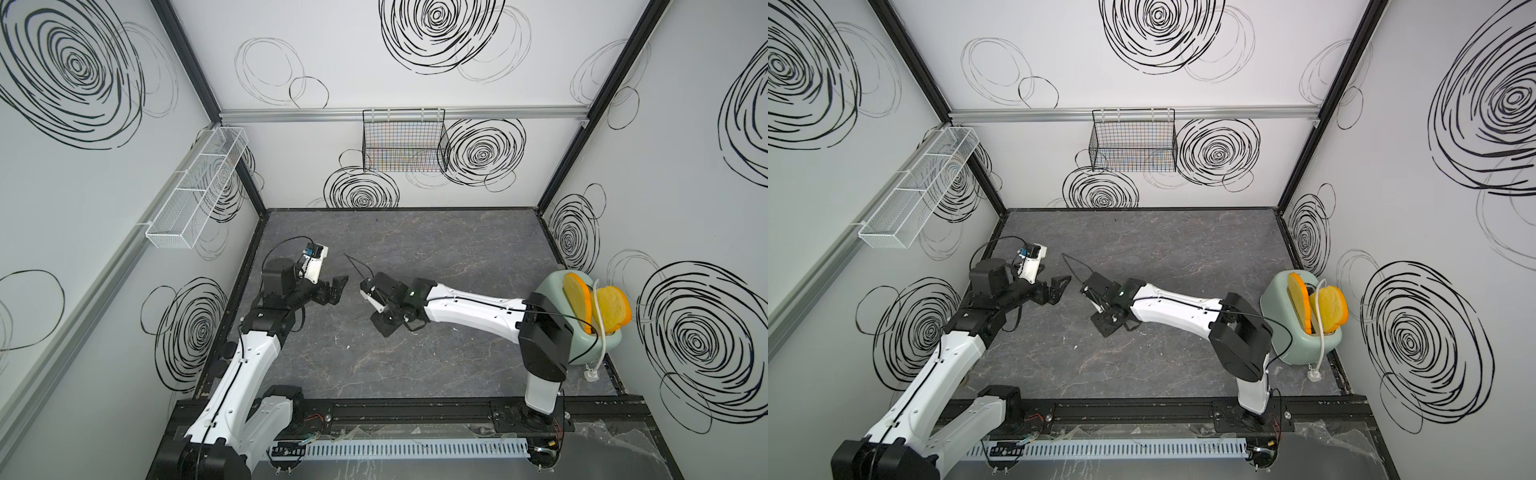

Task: Assemble a giraffe with lego
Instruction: Pick up the lego brick from the center of the board, then assemble the lego brick with the lego brick.

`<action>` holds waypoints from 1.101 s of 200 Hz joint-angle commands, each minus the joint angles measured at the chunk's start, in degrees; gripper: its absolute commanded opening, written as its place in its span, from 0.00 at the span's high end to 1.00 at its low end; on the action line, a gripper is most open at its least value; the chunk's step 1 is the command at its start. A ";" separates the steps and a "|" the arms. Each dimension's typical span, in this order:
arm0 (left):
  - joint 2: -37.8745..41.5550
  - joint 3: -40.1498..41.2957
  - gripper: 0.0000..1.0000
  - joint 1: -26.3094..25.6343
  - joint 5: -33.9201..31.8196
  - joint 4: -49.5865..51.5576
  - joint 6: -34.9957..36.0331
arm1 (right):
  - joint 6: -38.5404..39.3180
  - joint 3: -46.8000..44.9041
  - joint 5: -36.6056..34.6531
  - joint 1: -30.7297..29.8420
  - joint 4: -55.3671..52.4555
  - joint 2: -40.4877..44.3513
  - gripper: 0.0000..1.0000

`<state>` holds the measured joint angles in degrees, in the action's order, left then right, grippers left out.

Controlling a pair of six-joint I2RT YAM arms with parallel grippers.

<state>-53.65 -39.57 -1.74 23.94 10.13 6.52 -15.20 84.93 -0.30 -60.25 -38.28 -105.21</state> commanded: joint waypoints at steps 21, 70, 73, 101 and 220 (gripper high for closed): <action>0.40 1.05 0.02 0.53 1.32 -2.66 1.12 | 15.94 10.43 2.68 6.52 -9.83 1.47 0.77; 0.25 1.17 0.02 0.51 2.08 -2.49 1.56 | 25.77 18.33 3.31 10.41 -12.54 -2.06 0.76; 0.23 1.12 0.02 0.51 2.07 -2.44 1.57 | 26.21 18.65 3.07 10.49 -12.91 -2.43 0.76; 0.39 1.36 0.02 0.49 2.31 -2.74 1.57 | 29.09 21.55 3.26 10.50 -17.97 -6.41 0.76; -0.40 0.97 0.02 0.64 2.60 -2.72 1.34 | 31.35 20.84 6.73 11.47 -19.13 -6.59 0.77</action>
<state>-53.78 -38.68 -1.69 25.80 10.09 7.49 15.09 106.10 5.89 -49.04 -54.72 -113.71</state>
